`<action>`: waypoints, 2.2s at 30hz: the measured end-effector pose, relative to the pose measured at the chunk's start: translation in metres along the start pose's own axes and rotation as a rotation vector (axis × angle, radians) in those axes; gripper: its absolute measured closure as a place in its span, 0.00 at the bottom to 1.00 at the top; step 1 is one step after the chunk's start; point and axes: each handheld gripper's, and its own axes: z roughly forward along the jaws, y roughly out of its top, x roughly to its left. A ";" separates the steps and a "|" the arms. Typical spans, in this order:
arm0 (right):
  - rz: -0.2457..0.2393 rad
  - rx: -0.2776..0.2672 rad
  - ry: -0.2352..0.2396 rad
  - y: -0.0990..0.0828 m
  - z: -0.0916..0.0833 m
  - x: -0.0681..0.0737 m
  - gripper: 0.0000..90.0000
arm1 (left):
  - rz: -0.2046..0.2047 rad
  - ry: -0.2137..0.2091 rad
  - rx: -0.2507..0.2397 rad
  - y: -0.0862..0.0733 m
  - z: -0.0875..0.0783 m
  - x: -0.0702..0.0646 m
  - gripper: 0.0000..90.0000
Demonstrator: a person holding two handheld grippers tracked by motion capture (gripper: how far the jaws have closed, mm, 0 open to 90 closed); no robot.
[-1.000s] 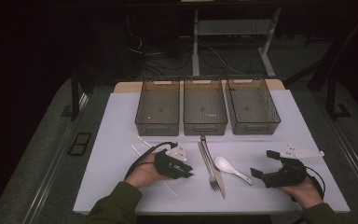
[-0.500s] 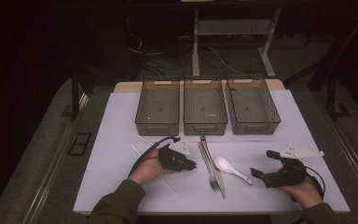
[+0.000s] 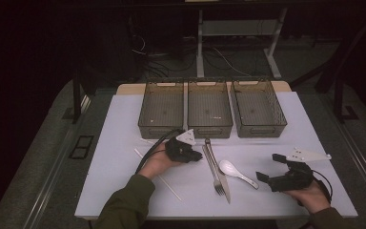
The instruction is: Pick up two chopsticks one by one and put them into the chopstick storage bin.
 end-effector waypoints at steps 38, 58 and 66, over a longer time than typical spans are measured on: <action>0.001 0.000 -0.002 0.000 0.000 0.001 0.02 | 0.107 -0.113 0.085 -0.054 -0.058 -0.094 0.83; 0.000 0.000 0.002 0.000 0.000 0.001 0.02 | 0.103 -0.099 0.037 -0.044 -0.046 -0.081 0.90; 0.001 -0.001 0.003 0.000 0.000 0.000 0.02 | 0.109 -0.086 0.039 -0.040 -0.042 -0.077 0.90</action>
